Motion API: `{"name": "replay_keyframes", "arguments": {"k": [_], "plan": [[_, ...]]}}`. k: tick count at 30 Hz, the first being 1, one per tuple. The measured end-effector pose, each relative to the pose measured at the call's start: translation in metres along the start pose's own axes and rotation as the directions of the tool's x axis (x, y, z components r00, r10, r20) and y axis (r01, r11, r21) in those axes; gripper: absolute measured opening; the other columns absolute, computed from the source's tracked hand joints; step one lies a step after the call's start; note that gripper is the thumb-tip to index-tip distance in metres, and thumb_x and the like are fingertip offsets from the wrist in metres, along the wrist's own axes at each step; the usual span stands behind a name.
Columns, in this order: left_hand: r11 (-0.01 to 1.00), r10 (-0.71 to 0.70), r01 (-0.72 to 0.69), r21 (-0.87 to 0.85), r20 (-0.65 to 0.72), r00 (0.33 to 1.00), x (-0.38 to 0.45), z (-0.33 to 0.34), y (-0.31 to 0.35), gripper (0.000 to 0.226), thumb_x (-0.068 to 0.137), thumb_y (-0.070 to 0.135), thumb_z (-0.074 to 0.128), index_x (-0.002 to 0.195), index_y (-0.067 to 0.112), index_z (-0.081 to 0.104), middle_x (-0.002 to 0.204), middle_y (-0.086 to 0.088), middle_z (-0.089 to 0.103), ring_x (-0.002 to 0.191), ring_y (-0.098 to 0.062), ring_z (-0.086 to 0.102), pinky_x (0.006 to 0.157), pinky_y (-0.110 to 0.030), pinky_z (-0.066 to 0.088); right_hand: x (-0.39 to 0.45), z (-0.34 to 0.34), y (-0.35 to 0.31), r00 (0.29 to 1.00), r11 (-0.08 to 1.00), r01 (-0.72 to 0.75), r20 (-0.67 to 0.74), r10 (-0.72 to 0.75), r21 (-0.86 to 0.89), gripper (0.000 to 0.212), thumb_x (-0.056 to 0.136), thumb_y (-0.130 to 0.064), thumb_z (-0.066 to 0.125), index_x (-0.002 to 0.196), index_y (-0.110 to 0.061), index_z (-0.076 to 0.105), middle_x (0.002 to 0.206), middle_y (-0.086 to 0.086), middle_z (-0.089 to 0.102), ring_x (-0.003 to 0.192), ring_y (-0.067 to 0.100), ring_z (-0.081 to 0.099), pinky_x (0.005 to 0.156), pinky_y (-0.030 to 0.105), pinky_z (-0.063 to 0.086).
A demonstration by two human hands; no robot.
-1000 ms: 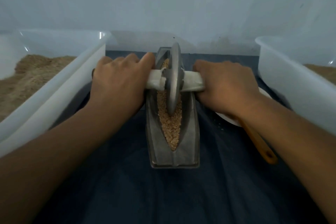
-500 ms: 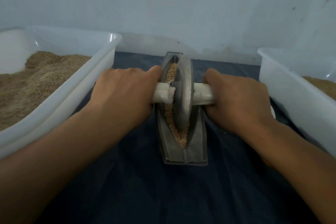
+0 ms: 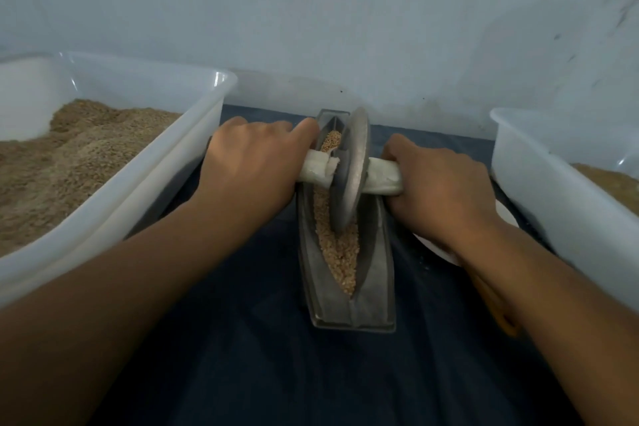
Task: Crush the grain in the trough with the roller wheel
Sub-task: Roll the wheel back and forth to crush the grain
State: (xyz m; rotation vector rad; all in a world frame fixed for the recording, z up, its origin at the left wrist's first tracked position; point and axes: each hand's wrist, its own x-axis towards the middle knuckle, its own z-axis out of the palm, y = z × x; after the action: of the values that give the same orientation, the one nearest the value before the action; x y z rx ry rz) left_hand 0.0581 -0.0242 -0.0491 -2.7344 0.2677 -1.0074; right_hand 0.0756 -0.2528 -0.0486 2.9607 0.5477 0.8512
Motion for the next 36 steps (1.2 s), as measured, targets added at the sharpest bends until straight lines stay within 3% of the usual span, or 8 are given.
{"name": "replay_keyframes", "arguments": {"k": [3,6,12,16,22,29,36], "plan": [[0.999,-0.019,0.017,-0.038,-0.032,0.999,0.001,0.006,0.0,0.025,0.086,0.027,0.068,0.103,0.028,0.049,0.081,0.005,0.06,0.069,-0.021,0.06,0.065,-0.036,0.04,0.005,0.006,0.001,0.995,0.997,0.061,-0.078,-0.057,0.045,0.027,0.084,-0.036,0.067,0.099,-0.033,0.046,0.081,-0.01,0.056,0.066,0.023,0.056,0.054,0.033,0.039],[0.995,-0.033,0.029,-0.093,-0.049,0.998,0.0,0.011,-0.001,0.02,0.087,0.022,0.061,0.105,0.026,0.052,0.085,0.003,0.062,0.075,-0.024,0.061,0.072,-0.042,0.045,0.007,0.011,0.003,0.972,0.992,0.127,-0.203,-0.121,0.018,0.026,0.081,-0.026,0.073,0.095,-0.022,0.052,0.085,-0.003,0.057,0.069,0.025,0.052,0.053,0.032,0.027],[0.996,-0.055,0.042,-0.078,-0.177,0.983,0.0,0.018,0.0,0.025,0.091,0.023,0.055,0.116,0.025,0.056,0.097,-0.001,0.059,0.088,-0.028,0.057,0.078,-0.043,0.04,0.008,0.018,0.006,0.96,0.994,0.108,-0.259,-0.106,-0.008,0.026,0.081,-0.026,0.074,0.101,-0.02,0.058,0.095,0.002,0.057,0.09,0.029,0.051,0.076,0.037,0.029],[0.996,-0.051,0.04,-0.075,-0.153,0.987,-0.001,0.016,0.002,0.026,0.091,0.022,0.055,0.117,0.025,0.055,0.101,-0.002,0.058,0.092,-0.027,0.056,0.083,-0.041,0.039,0.008,0.016,0.004,0.977,0.997,0.073,-0.204,-0.066,0.026,0.037,0.081,-0.029,0.075,0.114,-0.023,0.061,0.104,0.001,0.063,0.1,0.029,0.056,0.086,0.04,0.034],[0.998,0.001,-0.001,-0.055,0.0,1.0,-0.005,0.006,0.0,0.037,0.086,0.029,0.069,0.117,0.027,0.048,0.099,0.002,0.057,0.089,-0.021,0.057,0.083,-0.036,0.042,0.006,0.011,0.003,0.992,0.994,0.09,-0.09,-0.084,0.065,0.027,0.091,-0.034,0.065,0.115,-0.025,0.056,0.097,-0.001,0.066,0.086,0.028,0.061,0.063,0.036,0.035],[0.995,0.064,-0.053,-0.08,0.146,0.987,-0.015,-0.019,0.0,0.053,0.086,0.043,0.067,0.129,0.03,0.037,0.106,0.002,0.055,0.096,-0.022,0.056,0.088,-0.04,0.044,-0.015,-0.014,-0.001,0.991,0.991,0.114,0.057,-0.118,0.07,0.039,0.089,-0.039,0.067,0.12,-0.024,0.05,0.106,-0.001,0.063,0.091,0.026,0.061,0.063,0.036,0.035],[0.987,0.11,-0.076,-0.141,0.247,0.963,-0.024,-0.04,-0.006,0.064,0.086,0.048,0.062,0.136,0.038,0.023,0.105,0.004,0.056,0.096,-0.021,0.059,0.084,-0.039,0.045,-0.03,-0.041,-0.011,0.984,0.992,0.119,0.141,-0.112,-0.04,0.026,0.091,-0.036,0.059,0.105,-0.022,0.043,0.095,-0.003,0.059,0.083,0.031,0.062,0.063,0.038,0.049]]}}
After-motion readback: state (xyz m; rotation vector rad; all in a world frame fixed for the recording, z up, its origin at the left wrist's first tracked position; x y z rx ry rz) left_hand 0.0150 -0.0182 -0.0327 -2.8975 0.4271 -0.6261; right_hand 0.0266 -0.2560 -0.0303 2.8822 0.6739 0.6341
